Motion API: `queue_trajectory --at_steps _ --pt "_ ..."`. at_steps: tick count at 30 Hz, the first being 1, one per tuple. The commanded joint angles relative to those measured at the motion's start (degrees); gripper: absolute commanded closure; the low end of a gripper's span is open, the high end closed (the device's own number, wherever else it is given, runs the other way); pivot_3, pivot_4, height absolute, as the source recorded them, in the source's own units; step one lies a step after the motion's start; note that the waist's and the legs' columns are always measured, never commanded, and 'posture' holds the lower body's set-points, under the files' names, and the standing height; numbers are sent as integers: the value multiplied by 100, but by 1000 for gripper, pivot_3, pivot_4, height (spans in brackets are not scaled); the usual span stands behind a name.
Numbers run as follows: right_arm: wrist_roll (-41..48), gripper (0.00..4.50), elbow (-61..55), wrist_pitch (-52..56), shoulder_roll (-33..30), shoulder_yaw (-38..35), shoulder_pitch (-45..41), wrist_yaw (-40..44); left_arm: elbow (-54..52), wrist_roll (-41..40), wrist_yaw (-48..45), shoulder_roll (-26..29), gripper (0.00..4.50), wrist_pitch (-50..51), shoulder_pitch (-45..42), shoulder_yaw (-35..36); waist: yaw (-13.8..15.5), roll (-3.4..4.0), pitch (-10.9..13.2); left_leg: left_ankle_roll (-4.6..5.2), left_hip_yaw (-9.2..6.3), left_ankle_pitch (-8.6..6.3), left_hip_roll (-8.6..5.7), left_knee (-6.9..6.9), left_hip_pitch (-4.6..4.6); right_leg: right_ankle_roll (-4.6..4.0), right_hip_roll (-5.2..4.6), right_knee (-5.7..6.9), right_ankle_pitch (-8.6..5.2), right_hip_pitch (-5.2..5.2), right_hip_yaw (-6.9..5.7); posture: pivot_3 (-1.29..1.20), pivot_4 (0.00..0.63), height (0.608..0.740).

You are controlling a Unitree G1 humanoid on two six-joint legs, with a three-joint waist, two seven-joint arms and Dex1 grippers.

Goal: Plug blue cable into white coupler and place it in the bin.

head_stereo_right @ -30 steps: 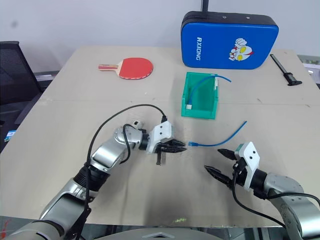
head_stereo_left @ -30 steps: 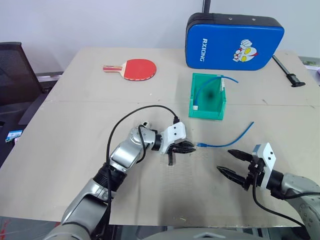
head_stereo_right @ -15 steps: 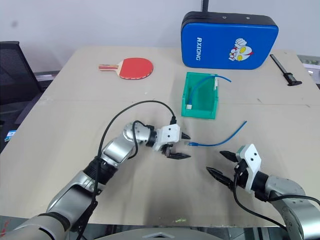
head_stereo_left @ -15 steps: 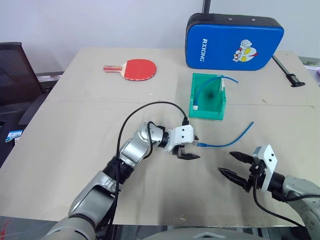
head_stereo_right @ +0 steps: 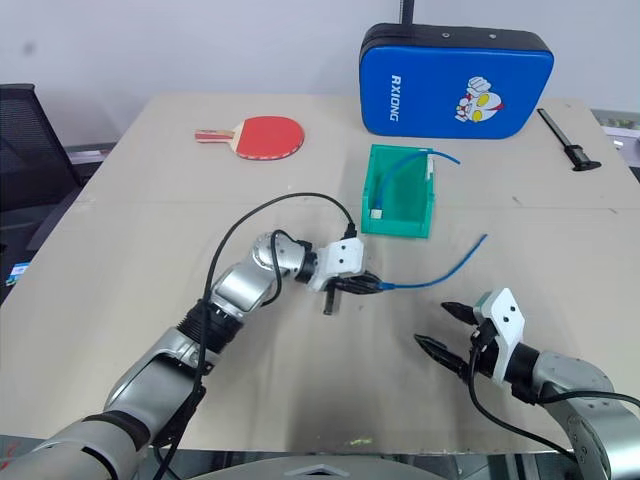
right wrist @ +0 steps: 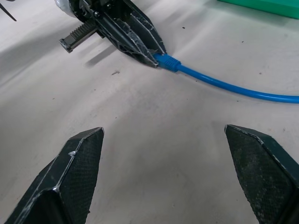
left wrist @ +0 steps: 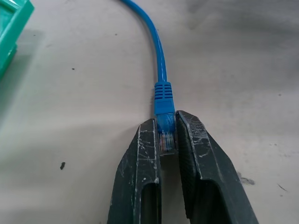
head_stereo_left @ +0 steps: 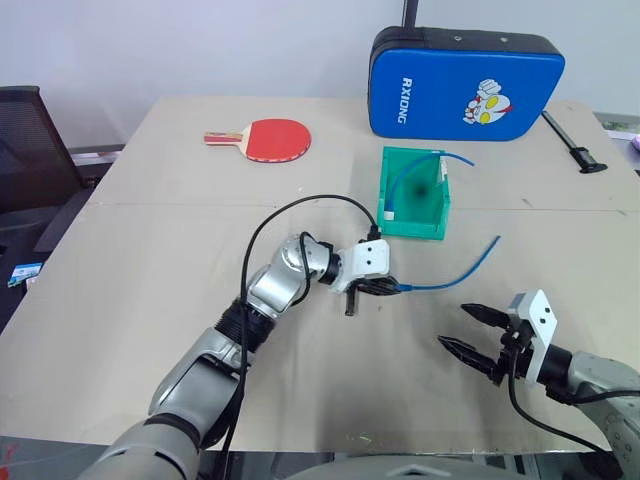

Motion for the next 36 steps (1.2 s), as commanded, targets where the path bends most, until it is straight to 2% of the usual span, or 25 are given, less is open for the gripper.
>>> queue_trajectory --at_steps 1,6,12,19,27,28,30,35,36 --pt "181 412 -207 9 -8 -109 -32 -16 -262 -388 -192 -16 4427 537 189 189 0 0 0 0 0 0 1 0 0 0 0 0 0 0 0 0 150 740" --pt "1241 412 -448 637 283 -209 -298 -272 -1321 -1938 -98 -417 4427 2238 345 1070 5 -2 3 0 -8 0 5 4 -9 0 -3 0 1 -3 3 0 150 740" --pt "2774 412 -477 1198 659 -493 -846 -872 -2248 -3046 233 -568 4427 3549 755 1490 -1 -2 3 0 -11 0 6 4 -8 -1 -6 0 1 -3 4 0 150 740" --pt "4510 412 -547 1538 594 -714 -1177 -1256 -2490 -3789 705 -772 4427 4123 915 1849 22 -2 3 0 -13 0 5 4 -9 -1 -5 0 1 -3 3 0 150 740" --pt "4755 412 -468 1470 412 -675 -1201 -1420 -2480 -4029 931 -864 4427 4165 908 1827 12 -2 3 0 -8 0 2 4 -9 -1 -4 -1 1 -3 6 0 150 740" --pt "4775 826 -447 1446 423 -686 -1207 -1434 -2487 -4035 934 -863 4500 4155 910 1805 12 -2 3 0 -7 0 2 4 -9 -1 -4 -1 1 -3 6 0 150 740" --pt "4823 1213 -419 1403 433 -722 -1215 -1443 -2492 -4077 954 -872 4500 4156 918 1781 12 -2 3 0 -7 0 2 4 -9 -1 -4 -1 1 -3 6 0 150 740" --pt "4924 3763 -369 1356 404 -791 -1184 -1410 -2485 -4106 961 -813 4500 4117 946 1715 12 -2 3 0 -5 0 2 3 -9 -1 -4 -2 1 -3 7 0 150 740" --pt "4953 4129 -374 1366 399 -798 -1173 -1387 -2471 -4117 970 -811 4500 4119 939 1727 12 -2 3 0 -6 0 2 3 -10 -1 -4 -3 1 -3 7 0 150 740"
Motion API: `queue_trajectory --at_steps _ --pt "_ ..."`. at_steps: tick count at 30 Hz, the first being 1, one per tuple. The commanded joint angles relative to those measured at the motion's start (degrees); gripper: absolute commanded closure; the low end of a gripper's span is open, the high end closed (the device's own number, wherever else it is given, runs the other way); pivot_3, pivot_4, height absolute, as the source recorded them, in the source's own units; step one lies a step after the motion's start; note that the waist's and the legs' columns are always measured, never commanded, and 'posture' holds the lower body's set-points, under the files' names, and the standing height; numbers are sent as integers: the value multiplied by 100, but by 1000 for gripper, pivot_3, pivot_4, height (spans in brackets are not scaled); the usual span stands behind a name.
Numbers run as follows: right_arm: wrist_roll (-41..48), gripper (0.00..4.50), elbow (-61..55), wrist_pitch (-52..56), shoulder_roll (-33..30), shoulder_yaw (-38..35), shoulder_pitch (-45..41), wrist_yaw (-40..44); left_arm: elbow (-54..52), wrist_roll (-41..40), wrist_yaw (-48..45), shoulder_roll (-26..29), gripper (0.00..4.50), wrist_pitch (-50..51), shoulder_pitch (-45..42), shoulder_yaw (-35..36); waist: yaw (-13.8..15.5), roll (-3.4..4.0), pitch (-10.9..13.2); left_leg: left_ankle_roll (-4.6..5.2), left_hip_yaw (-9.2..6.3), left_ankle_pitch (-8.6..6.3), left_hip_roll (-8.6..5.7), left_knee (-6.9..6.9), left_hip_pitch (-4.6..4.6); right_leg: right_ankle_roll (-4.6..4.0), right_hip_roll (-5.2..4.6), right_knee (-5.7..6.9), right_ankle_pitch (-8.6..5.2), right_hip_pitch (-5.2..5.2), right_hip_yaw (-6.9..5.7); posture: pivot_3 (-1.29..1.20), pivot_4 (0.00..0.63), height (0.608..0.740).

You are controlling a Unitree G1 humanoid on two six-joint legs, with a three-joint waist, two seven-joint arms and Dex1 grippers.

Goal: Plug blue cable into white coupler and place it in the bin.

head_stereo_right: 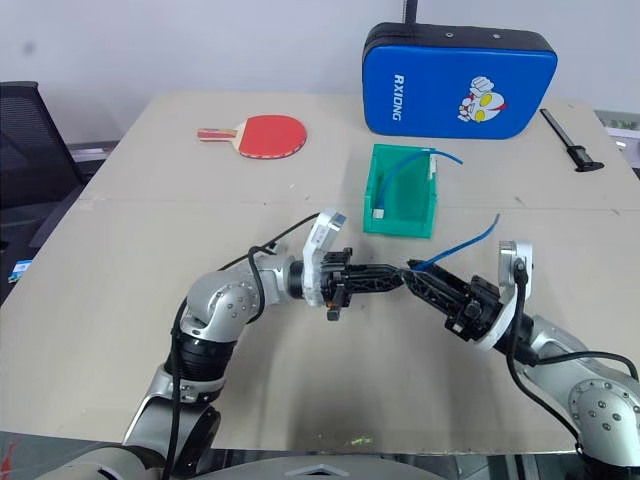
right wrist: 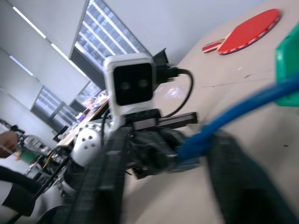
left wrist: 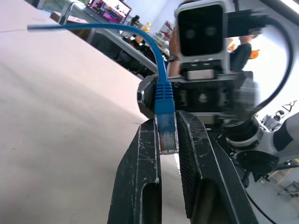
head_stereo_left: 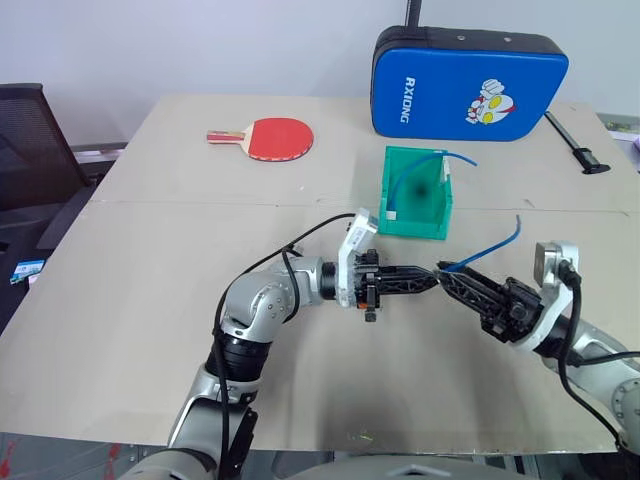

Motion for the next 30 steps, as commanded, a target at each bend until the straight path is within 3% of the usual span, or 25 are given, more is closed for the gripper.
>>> queue_trajectory --at_steps 1,8,10,12,16,18,23,26,30 --pt "291 4433 -190 -105 -36 -170 -5 117 -112 -88 45 28 4500 -47 -44 -10 0 0 0 0 0 0 0 -1 0 0 0 0 0 0 0 0 150 740" --pt "343 4433 -225 -42 -142 -121 65 266 -105 -240 -24 -2 4500 -163 -40 71 0 0 0 0 1 0 0 0 0 0 0 -1 0 0 0 0 150 740" --pt "340 4500 -212 -48 -161 -123 50 282 -229 -153 -230 122 3491 -353 44 -46 -1 0 0 0 0 0 0 -1 0 0 0 -2 0 0 0 0 150 740" --pt "181 4500 -163 -118 -140 -113 -12 261 -298 40 -180 183 2814 -573 114 -142 -9 0 0 0 0 0 0 -2 0 0 1 -2 -1 0 0 0 150 740" --pt "-902 4500 -2 -608 -68 29 -239 348 -885 677 -272 766 765 -1162 396 -609 -16 0 0 0 5 0 2 -4 1 -1 2 -3 -1 -1 6 0 150 740" --pt "-1235 4500 58 -884 32 58 -314 468 -1152 996 -68 993 765 -1416 551 -682 1 1 0 0 4 0 2 -7 2 -1 2 -4 -1 -2 5 0 150 740" --pt "-1795 4500 178 -1326 155 144 -610 748 -2231 1095 983 1144 765 -1676 1203 178 -3 3 4 0 4 0 6 -9 -1 0 -9 -12 -1 -4 8 0 150 740" --pt "-2036 4500 307 -1510 195 210 -746 934 -2847 1169 1672 1083 765 -1791 1712 673 1 3 4 -1 1 0 8 -12 -1 -1 -23 -14 -1 -4 5 0 150 740" --pt "-2426 4500 549 -1734 251 360 -979 1141 -3300 1962 2989 800 765 -2138 2480 1184 9 3 4 -1 1 -1 9 -15 0 -1 -24 -17 0 -4 4 0 150 740"
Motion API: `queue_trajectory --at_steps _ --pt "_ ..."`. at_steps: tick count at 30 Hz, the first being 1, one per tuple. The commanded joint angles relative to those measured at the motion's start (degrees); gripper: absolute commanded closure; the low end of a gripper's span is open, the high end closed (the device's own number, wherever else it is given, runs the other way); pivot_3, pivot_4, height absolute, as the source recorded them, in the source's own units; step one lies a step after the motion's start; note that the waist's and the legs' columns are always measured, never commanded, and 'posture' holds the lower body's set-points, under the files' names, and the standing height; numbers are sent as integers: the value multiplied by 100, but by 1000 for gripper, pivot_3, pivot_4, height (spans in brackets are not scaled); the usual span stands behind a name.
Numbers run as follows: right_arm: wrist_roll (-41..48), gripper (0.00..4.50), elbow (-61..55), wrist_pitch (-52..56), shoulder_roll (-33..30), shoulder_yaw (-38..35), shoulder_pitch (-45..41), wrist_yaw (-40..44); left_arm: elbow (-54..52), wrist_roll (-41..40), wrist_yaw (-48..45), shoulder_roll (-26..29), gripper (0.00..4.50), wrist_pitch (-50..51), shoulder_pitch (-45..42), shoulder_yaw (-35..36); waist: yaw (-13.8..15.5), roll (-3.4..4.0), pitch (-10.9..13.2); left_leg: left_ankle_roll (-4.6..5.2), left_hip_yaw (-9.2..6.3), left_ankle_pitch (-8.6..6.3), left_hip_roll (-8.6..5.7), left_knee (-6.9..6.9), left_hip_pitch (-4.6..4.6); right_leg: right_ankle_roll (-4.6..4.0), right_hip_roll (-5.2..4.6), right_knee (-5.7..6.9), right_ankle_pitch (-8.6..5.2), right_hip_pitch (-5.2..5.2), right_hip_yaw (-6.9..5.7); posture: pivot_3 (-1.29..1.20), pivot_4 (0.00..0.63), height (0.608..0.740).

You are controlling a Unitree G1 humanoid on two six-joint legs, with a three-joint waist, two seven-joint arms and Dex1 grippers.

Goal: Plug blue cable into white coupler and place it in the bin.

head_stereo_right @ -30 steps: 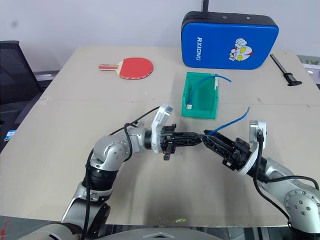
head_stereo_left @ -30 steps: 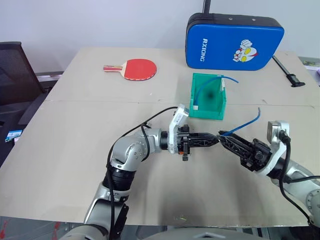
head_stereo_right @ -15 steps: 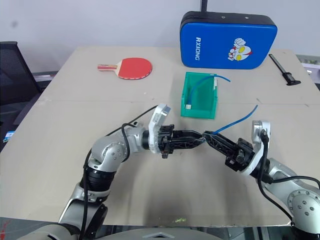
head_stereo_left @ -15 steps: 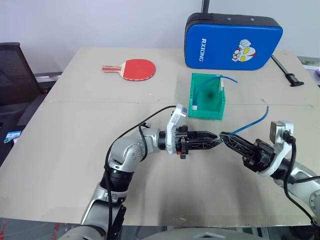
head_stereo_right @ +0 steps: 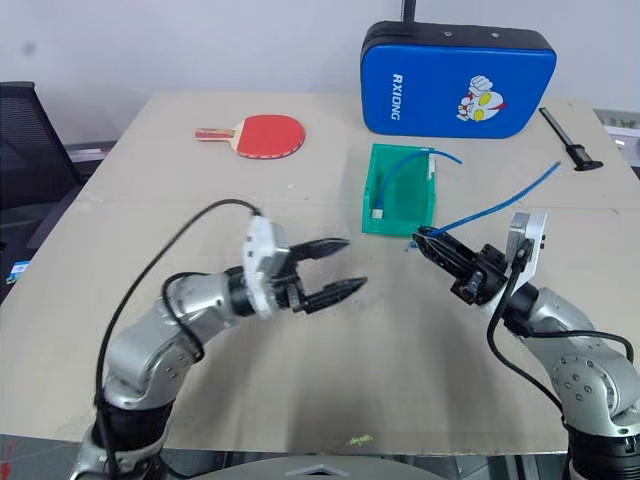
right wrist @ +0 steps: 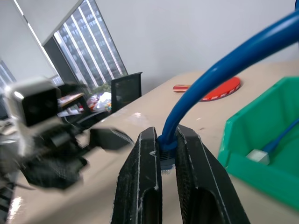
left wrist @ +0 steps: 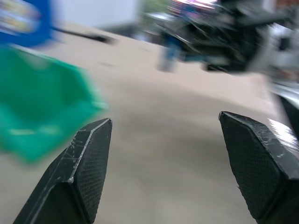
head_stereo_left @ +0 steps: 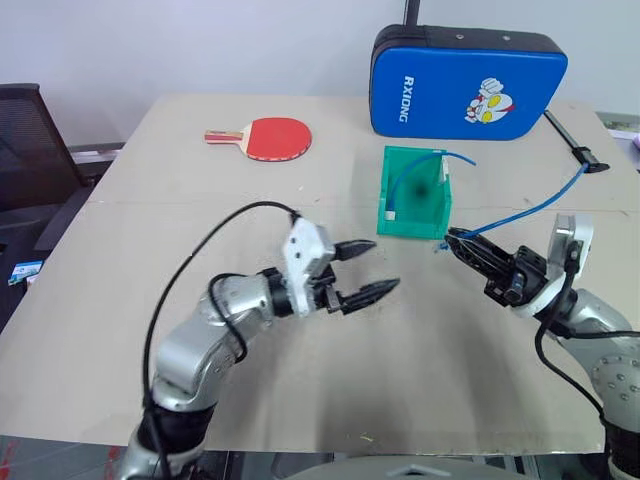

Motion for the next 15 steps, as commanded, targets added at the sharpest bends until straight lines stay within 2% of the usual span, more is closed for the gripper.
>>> queue_trajectory --at_steps 1,5,8,15 --pt "-180 4500 69 -222 46 62 -206 215 -480 746 1046 -178 765 -340 584 316 0 0 0 0 0 0 0 0 0 0 0 0 0 0 0 0 150 740" --pt "-365 4500 290 -232 38 206 -412 420 -548 1815 1837 -317 765 -1003 1588 128 -3 0 0 0 6 0 -1 -2 3 0 -1 -2 0 0 7 0 150 740" --pt "-497 4500 348 -196 30 345 -568 508 -156 2474 2268 -433 765 -1560 1912 -80 38 0 1 0 0 0 -1 -3 -1 -2 -4 -4 0 0 0 0 150 740" --pt "-830 4500 108 -199 45 806 -593 558 1019 2759 2567 -795 765 -2034 1547 -161 21 0 1 0 -1 0 -3 -3 -2 -3 -7 -8 1 1 -9 0 150 740"
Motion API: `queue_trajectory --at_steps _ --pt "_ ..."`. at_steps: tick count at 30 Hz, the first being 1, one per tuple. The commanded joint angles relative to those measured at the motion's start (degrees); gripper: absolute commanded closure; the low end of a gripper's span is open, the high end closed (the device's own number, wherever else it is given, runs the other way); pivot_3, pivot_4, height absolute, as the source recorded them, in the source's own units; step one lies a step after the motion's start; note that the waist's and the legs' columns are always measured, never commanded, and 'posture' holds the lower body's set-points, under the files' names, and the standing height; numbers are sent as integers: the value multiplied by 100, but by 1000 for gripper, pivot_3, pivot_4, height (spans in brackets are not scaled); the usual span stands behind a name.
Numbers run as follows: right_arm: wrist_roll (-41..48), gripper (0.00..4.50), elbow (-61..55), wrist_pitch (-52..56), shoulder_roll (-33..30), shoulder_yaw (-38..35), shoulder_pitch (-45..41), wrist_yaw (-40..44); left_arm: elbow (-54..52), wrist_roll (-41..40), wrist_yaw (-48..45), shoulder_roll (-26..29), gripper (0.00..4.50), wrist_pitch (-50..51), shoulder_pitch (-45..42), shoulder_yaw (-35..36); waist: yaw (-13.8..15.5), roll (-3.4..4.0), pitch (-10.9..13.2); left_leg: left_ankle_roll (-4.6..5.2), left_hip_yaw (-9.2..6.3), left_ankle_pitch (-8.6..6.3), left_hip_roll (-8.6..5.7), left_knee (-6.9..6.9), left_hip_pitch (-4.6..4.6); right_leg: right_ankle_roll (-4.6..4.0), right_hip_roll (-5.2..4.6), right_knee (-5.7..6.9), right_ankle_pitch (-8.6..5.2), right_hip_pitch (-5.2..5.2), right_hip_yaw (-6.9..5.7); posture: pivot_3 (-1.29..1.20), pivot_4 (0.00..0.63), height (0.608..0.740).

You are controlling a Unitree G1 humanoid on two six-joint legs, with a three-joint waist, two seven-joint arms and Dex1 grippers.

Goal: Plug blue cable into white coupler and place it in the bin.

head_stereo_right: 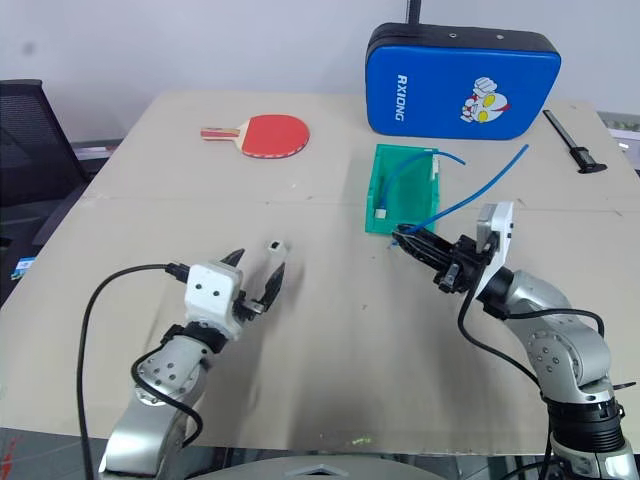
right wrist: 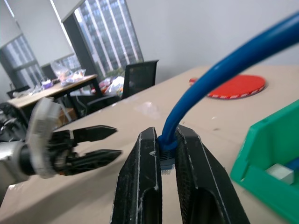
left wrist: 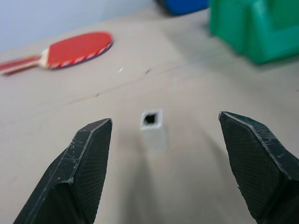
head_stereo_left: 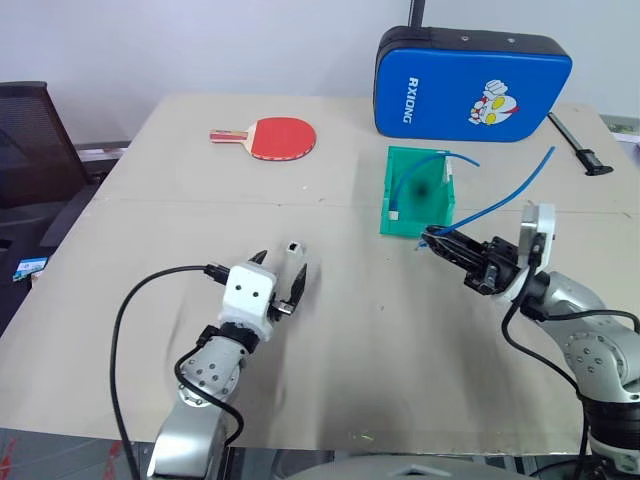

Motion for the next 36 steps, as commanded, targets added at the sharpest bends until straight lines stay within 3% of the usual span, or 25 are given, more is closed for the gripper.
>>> queue_trajectory --at_steps 1,12,15,20,21,27,36 --pt "-143 4500 -350 -102 23 112 25 60 397 37 48 -88 765 -301 -389 7 -1 -1 0 0 -4 0 0 0 -2 0 1 1 0 0 -5 0 150 740" --pt "-301 4500 -461 -136 107 87 159 -139 1763 -403 -524 59 765 -420 -1139 312 -12 0 0 0 -4 0 0 -6 -1 1 2 0 1 -2 -6 0 150 740" --pt "-329 4500 -503 -143 131 87 195 -184 2050 -443 -624 99 1581 -517 -1330 324 -12 0 0 0 -4 0 -4 -6 -1 2 -1 0 1 -1 -6 0 150 740" --pt "-375 4500 -616 -140 189 155 275 -267 2278 -458 -886 151 4057 -660 -1460 200 -13 1 -1 0 -5 0 -3 -6 2 2 -1 5 1 -1 -5 0 150 740" --pt "-381 4500 -632 -134 196 164 282 -279 2302 -457 -907 152 4216 -680 -1462 184 -12 1 -1 -1 -6 0 -3 -6 2 2 -1 5 1 -1 -5 0 150 740" --pt "-775 4500 -714 -165 155 408 -8 -349 2168 -119 -861 172 4203 -1122 -1577 -56 -11 2 -1 -1 -5 0 -8 -6 2 2 -7 4 1 -1 -5 0 150 740" --pt "-2834 4500 137 -981 814 1524 -1518 -1084 1448 244 -672 -400 4203 -1103 -2266 -832 -24 1 -1 -5 -6 2 -10 -6 -2 3 -2 5 2 -7 -5 0 150 740"
